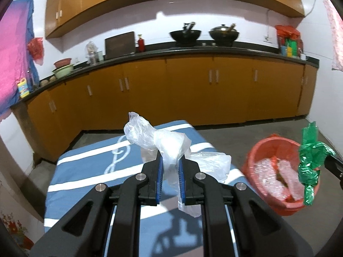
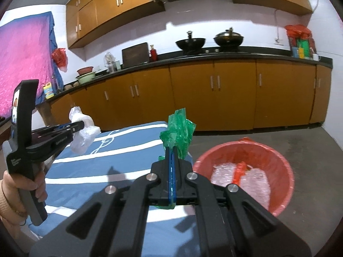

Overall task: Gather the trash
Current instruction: 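Carry the white and green bags over the red wastebasket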

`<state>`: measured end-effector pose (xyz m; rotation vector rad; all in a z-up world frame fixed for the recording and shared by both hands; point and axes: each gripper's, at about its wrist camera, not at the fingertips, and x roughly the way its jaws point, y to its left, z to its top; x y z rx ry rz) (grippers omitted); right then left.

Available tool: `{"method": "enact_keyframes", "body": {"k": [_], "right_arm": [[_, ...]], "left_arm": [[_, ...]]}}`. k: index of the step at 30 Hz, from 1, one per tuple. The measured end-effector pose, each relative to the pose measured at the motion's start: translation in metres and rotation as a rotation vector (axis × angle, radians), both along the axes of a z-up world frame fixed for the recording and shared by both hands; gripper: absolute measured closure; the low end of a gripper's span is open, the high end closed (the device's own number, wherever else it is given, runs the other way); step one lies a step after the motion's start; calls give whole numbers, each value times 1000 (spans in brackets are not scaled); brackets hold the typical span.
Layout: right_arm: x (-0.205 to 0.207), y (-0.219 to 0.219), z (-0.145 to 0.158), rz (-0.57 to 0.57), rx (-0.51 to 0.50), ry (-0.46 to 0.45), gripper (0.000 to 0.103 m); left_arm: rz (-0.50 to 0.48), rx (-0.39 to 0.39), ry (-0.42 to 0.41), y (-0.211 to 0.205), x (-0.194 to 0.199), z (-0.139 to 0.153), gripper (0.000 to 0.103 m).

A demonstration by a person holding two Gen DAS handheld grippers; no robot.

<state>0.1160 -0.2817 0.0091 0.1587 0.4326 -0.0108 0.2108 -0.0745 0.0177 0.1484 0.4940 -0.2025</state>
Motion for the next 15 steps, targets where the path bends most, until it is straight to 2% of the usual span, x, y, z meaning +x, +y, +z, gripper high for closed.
{"method": "enact_keyframes", "body": {"k": [15], "right_arm": [[-31, -83, -16, -133, 13, 22, 101]], "left_arm": [[-131, 7, 45, -91, -19, -18, 90]]}}
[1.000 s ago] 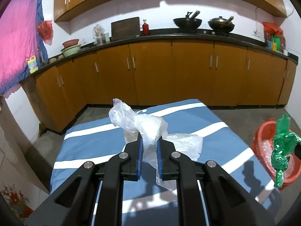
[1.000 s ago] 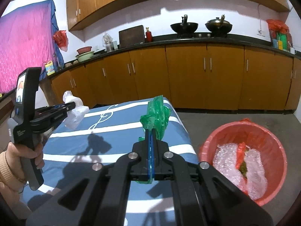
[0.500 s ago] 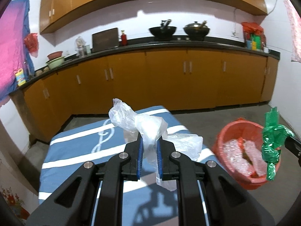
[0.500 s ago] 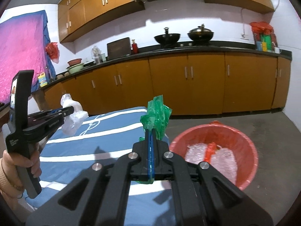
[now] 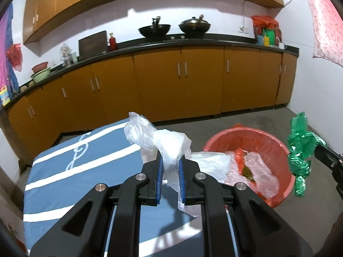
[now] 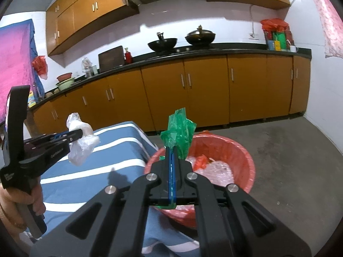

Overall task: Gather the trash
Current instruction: 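Carry the white and green bags over the red wastebasket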

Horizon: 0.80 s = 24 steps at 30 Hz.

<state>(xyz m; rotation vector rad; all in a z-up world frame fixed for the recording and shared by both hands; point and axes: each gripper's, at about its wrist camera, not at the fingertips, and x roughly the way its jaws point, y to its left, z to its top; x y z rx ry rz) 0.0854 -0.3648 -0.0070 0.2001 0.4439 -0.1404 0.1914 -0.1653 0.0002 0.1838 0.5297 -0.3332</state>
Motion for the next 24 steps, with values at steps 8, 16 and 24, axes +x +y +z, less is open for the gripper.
{"method": "enact_keyframes", "body": {"k": [8, 16, 24], "right_arm": [[1, -34, -15, -43, 19, 22, 101], [19, -53, -28, -53, 30, 42, 101], [44, -70, -37, -54, 38, 46, 101]], "left_arm": [[-67, -23, 31, -34, -1, -14, 90], [-125, -58, 65, -63, 7, -30, 90], [-160, -69, 97, -84, 22, -46, 90]]}}
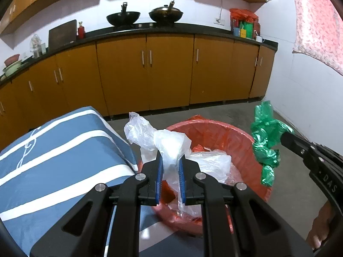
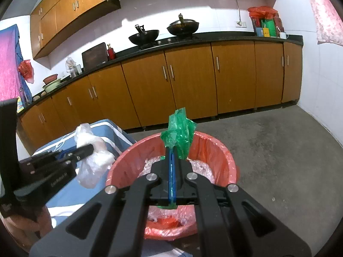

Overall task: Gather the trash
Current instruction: 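Carry the white and green bags over the red wastebasket, then open both tools to drop the bags into the wastebasket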

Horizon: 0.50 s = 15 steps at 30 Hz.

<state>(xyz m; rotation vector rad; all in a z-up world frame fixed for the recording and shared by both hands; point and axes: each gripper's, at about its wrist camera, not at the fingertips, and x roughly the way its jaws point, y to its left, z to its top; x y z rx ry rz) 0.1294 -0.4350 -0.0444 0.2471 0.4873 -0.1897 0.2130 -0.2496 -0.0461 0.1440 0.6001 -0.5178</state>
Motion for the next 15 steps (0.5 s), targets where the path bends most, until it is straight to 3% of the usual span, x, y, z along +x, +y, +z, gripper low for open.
{"method": "enact_keyframes", "body": {"k": [10, 13, 15], "right_arm": [[21, -12, -7, 8, 13, -11, 100], [21, -13, -6, 4, 14, -27, 96], [19, -13, -5, 3, 18, -32, 84]], "left_arm": [[-31, -3, 45, -14, 13, -13, 87], [-38, -7, 59, -15, 15, -15, 75], [-32, -9, 59, -14, 16, -16, 66]]}}
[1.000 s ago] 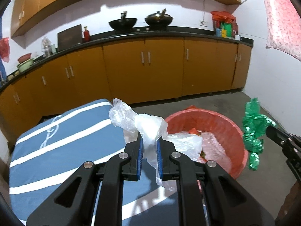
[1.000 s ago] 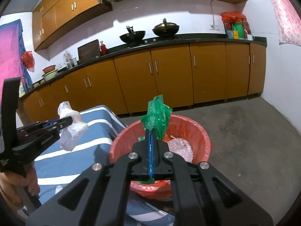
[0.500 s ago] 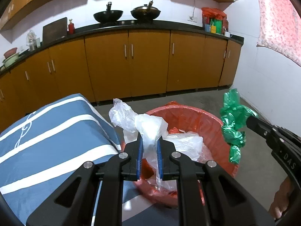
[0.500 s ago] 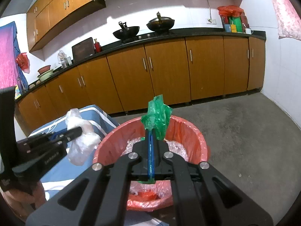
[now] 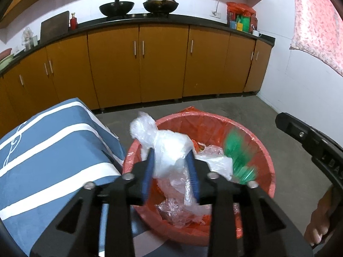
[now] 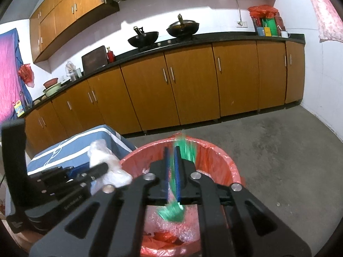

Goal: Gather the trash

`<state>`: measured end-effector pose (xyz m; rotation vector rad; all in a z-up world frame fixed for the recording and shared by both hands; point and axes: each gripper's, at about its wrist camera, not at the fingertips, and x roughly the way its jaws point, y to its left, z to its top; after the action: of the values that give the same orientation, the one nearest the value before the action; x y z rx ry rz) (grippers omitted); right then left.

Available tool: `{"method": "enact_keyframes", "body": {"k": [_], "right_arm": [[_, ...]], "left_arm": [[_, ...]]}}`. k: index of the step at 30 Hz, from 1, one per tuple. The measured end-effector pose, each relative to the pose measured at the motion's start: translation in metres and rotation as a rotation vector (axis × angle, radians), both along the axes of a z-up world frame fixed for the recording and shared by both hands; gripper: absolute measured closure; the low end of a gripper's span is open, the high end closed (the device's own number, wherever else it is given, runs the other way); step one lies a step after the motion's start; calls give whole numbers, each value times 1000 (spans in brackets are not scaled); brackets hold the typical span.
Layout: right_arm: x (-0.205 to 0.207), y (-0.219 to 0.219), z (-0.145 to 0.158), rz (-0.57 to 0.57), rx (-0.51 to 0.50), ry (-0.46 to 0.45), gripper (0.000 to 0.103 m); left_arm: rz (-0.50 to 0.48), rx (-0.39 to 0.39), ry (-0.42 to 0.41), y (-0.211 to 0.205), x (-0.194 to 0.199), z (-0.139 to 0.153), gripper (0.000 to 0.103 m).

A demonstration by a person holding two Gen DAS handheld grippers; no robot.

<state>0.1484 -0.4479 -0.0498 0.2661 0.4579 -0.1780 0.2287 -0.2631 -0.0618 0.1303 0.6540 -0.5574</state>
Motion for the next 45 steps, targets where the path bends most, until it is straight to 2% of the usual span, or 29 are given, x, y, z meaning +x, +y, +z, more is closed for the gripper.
{"method": "enact_keyframes", "body": {"k": [2, 5, 8, 13, 17, 20, 21, 25, 27, 30, 34, 45], "right_arm": [[-2, 0, 2, -2, -1, -5, 78], [-10, 1, 5, -12, -1, -12, 77], [-22, 4, 12, -28, -7, -31, 69], [-48, 15, 32, -48, -24, -78, 58], [-74, 31, 48, -51, -36, -122, 43], [-91, 44, 59, -42, -37, -151, 31], [-98, 51, 63, -37, -40, -164, 27], [-123, 74, 74, -23, -59, -199, 16], [-136, 84, 78, -22, -66, -213, 11], [-152, 100, 83, -18, -68, -222, 7], [-170, 121, 86, -31, -100, -217, 4], [-206, 169, 78, -75, -191, -157, 4]], "left_arm": [[4, -4, 0, 2, -1, 1, 65], [14, -4, -3, 8, -2, 5, 65], [26, -12, -17, 15, -4, 12, 59], [43, -31, -46, 30, -15, 27, 58], [71, -31, -105, 53, -36, 45, 49], [106, -23, -165, 75, -59, 59, 35], [119, -19, -184, 83, -66, 63, 33], [180, -20, -249, 116, -103, 80, 17], [208, -20, -277, 129, -118, 86, 14], [243, -19, -306, 146, -140, 93, 5], [285, -11, -344, 162, -166, 99, 3], [385, -44, -324, 200, -202, 94, 2]]}}
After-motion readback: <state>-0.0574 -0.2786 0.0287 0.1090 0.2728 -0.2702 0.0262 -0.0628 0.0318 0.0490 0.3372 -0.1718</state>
